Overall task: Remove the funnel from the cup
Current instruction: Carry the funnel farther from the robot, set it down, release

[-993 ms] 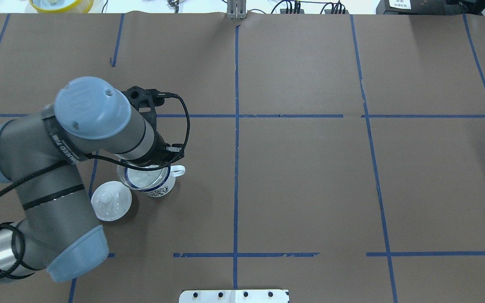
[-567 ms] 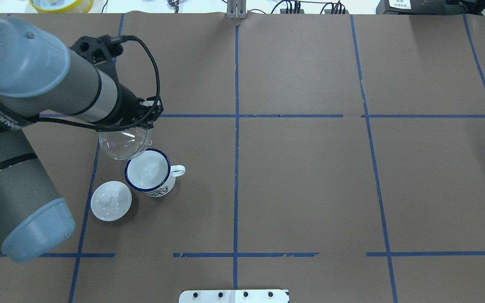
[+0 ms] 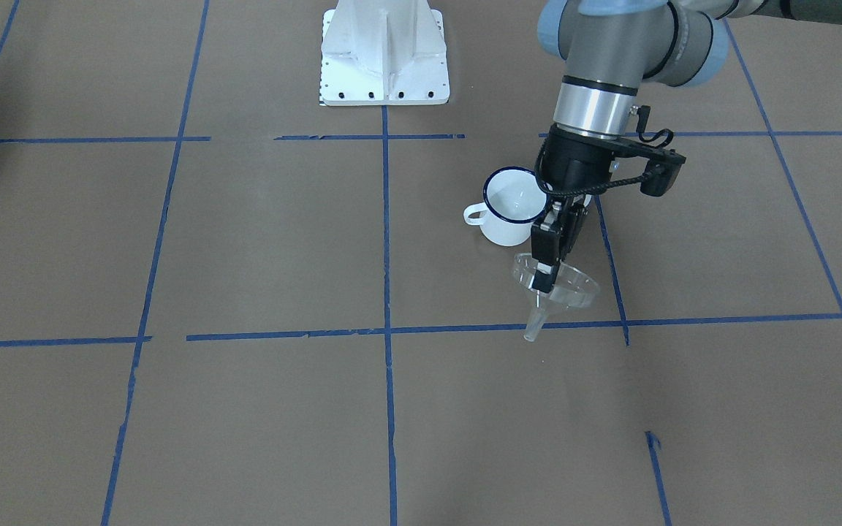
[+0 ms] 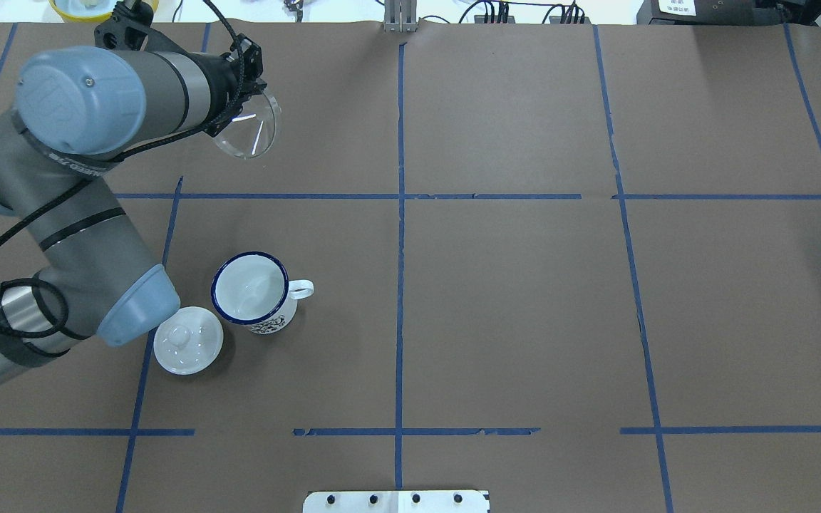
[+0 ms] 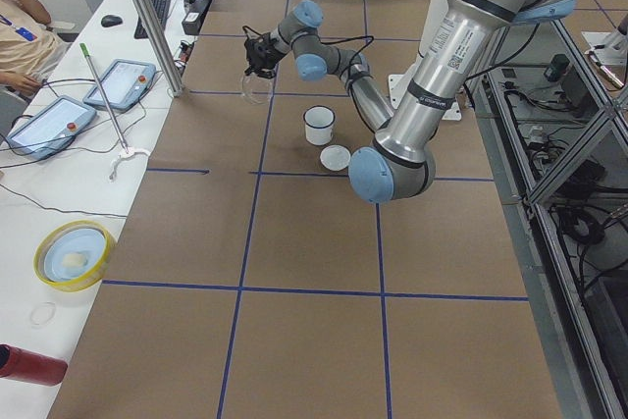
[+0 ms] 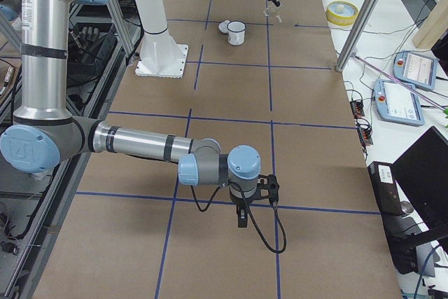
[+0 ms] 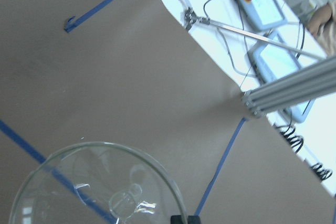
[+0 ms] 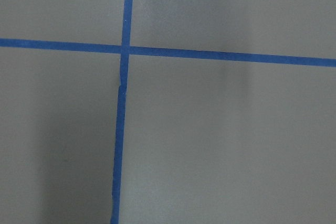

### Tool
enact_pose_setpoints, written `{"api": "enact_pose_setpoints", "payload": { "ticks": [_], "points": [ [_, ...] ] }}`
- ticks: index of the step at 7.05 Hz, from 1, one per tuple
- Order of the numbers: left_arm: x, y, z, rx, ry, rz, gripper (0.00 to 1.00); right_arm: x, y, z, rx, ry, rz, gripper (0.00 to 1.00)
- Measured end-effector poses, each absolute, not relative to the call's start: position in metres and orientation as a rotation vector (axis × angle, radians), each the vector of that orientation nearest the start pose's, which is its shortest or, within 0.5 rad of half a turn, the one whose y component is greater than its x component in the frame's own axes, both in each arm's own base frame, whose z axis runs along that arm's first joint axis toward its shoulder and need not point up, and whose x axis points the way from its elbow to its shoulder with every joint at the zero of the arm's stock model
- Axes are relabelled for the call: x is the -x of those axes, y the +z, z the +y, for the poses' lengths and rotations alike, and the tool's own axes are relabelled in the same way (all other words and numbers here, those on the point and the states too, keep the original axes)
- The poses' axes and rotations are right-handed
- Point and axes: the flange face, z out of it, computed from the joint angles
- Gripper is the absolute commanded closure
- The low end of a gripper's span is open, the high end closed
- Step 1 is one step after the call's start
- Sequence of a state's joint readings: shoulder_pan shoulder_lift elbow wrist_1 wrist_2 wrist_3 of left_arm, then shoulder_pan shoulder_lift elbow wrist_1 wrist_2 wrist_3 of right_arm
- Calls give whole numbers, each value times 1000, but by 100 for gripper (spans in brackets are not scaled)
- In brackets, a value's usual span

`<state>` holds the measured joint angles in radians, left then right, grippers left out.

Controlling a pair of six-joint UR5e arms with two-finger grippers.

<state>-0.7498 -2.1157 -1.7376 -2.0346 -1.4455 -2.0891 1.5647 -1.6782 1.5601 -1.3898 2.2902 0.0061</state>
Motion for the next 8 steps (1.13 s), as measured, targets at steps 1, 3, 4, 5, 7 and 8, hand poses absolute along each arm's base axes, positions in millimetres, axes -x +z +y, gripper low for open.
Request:
{"api": "enact_pose_setpoints", "payload": {
  "ticks": [1,3,4,5,7,8],
  "points": [
    [-388,249,-573,-285,-1304,1266,100,-65,700,-449,-56,-23,-720,0],
    [-416,307,-611,-334,-1436,1294,89,-65,700,-449,-56,-23,-720,0],
    [-433,325,-622,-334,-1457,1291,74,-65,700,-449,-56,-23,-720,0],
    [-447,337,-625,-328,-1458,1290,58,-65,700,-449,-56,-23,-720,0],
    [-458,347,-622,-328,-1445,1281,19,-65,700,-449,-56,-23,-720,0],
    [-458,348,-622,-345,-1419,1270,1,-65,700,-449,-56,-23,-720,0]
  ]
}}
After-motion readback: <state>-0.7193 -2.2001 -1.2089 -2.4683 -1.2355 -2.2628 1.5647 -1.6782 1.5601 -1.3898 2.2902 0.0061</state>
